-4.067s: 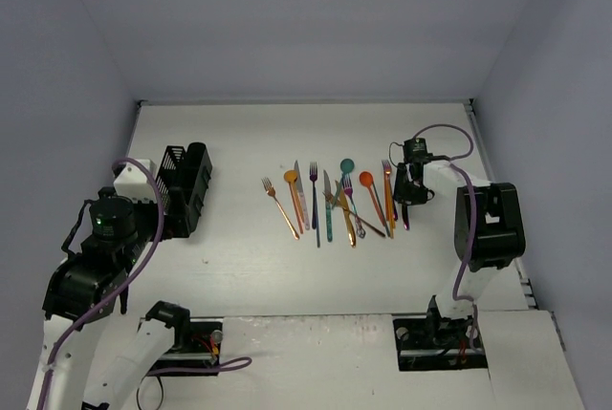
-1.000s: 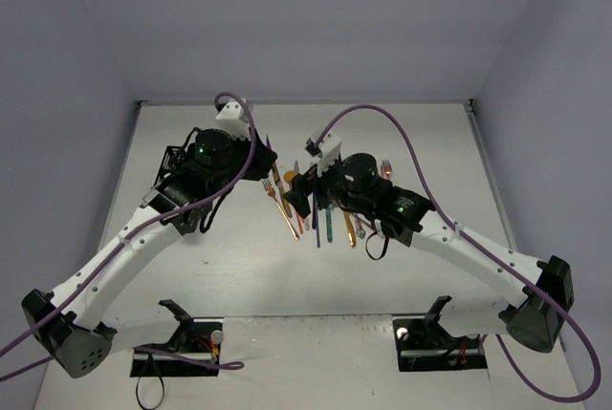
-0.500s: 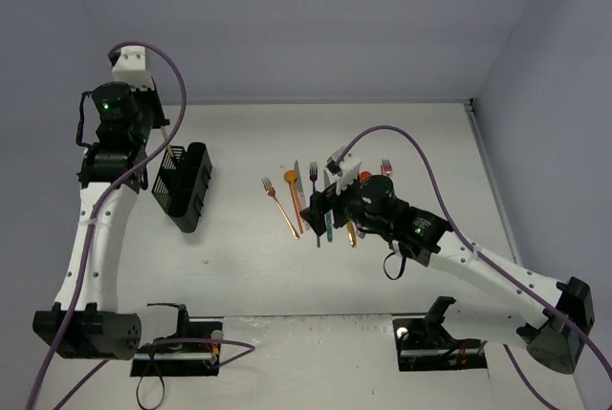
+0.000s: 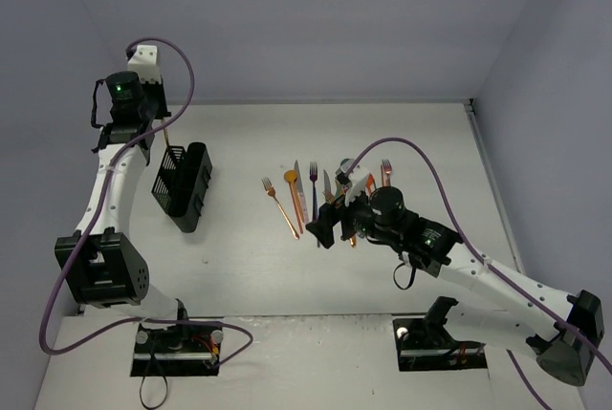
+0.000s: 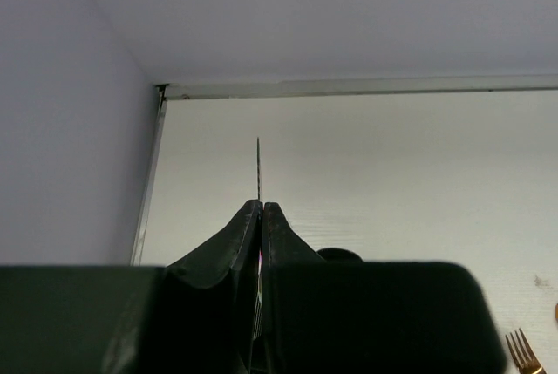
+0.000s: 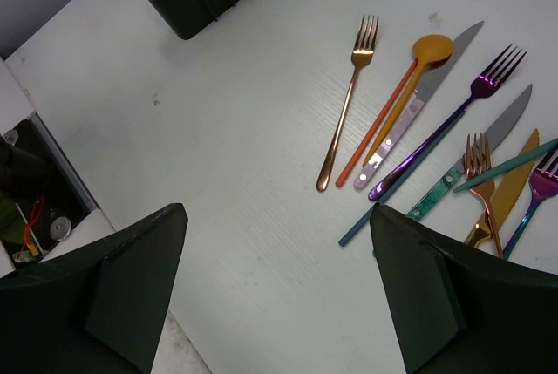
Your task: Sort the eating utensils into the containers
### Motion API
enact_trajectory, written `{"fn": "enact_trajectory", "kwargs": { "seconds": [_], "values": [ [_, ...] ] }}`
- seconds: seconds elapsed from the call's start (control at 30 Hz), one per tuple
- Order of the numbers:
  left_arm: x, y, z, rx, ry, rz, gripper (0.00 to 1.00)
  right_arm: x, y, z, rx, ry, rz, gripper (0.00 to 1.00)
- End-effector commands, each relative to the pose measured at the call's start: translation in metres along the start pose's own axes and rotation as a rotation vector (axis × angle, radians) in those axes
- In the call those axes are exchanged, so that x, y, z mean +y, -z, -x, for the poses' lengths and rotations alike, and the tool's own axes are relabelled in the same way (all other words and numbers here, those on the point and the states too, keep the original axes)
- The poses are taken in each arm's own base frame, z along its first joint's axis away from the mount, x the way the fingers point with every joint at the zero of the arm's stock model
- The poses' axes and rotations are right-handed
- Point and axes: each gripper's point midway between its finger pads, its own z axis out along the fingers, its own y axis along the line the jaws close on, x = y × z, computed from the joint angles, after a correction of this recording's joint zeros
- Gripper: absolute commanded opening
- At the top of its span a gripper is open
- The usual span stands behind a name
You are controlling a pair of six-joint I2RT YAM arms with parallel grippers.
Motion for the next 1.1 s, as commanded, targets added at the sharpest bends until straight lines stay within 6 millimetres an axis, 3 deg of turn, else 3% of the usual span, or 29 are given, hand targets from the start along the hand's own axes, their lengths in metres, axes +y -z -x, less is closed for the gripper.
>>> {"fn": "enact_trajectory", "kwargs": {
  "seconds": [0.0, 0.43, 0.83, 1.07],
  "values": [
    [0.004, 0.011, 0.064, -0.223, -0.027, -0.007, 0.0, 0.005, 0.002, 0.014, -0.062, -0.009, 0.021, 0.84],
    [0.003, -0.001, -0.001, -0.136, 0.011, -0.002, 0.0, -0.001, -0.001, 0.005, -0.041, -0.015, -0.003, 0.83],
    [0.005, -0.012, -0.041, -0.09, 0.019, 0.018, 0.0, -0.015, -0.004, -0.012, -0.016, -0.031, -0.074, 0.84],
    [0.003, -0.016, -0.055, -0.057, 0.05, 0.021, 0.15, -0.034, -0.005, -0.018, -0.019, -0.06, -0.176, 0.84]
  ]
}}
